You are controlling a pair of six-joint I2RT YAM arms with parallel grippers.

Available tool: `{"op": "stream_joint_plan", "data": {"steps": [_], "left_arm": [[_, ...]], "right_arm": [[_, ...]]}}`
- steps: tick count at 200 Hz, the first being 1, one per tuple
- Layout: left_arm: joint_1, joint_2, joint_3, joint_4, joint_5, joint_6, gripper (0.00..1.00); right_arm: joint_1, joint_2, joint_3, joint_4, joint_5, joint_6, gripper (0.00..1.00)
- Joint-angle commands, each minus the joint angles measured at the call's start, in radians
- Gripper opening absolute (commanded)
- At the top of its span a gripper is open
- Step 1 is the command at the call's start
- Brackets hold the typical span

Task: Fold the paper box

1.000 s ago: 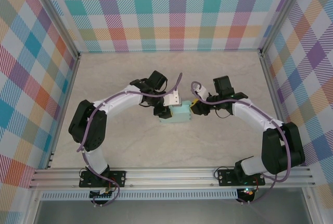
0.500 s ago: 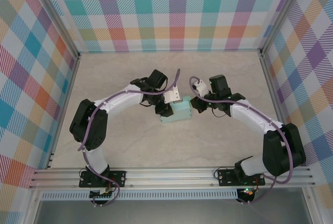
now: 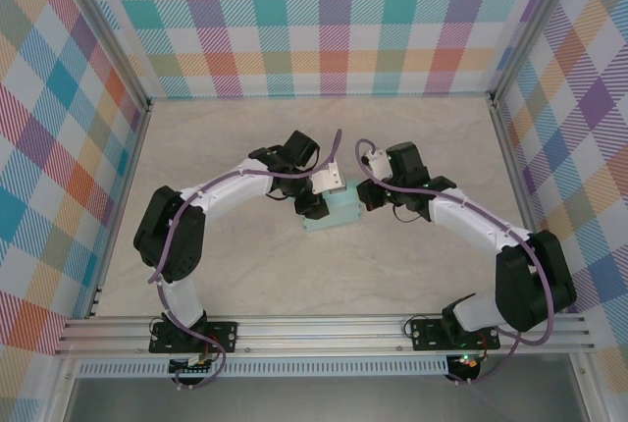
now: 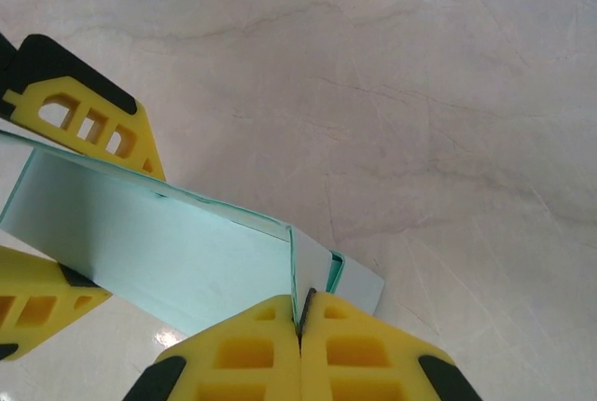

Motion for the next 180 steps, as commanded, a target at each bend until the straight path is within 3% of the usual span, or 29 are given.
{"op": "stream_joint_plan", "data": {"steps": [1,56,109,180], "left_arm": [[-0.019,0.058,-0.033,0.034,-0.01,-0.039,0.49],[-0.019,0.003,-0.087,0.141,-0.026,-0.089,0.54],[-0.001,-0.108,-0.181,0.27,0.014,-0.152,0.64],[0.008,-0.202,-0.338,0.374,0.061,-0.184,0.67]], "right_arm": [[0.052,0.033,-0.052,0.039,-0.09,0.087,0.04],[0.057,0.028,-0.129,0.085,0.019,0.097,0.02],[0.058,-0.004,-0.169,0.106,0.05,0.088,0.0],[0.085,-0.076,-0.268,0.221,0.13,0.106,0.0]]}}
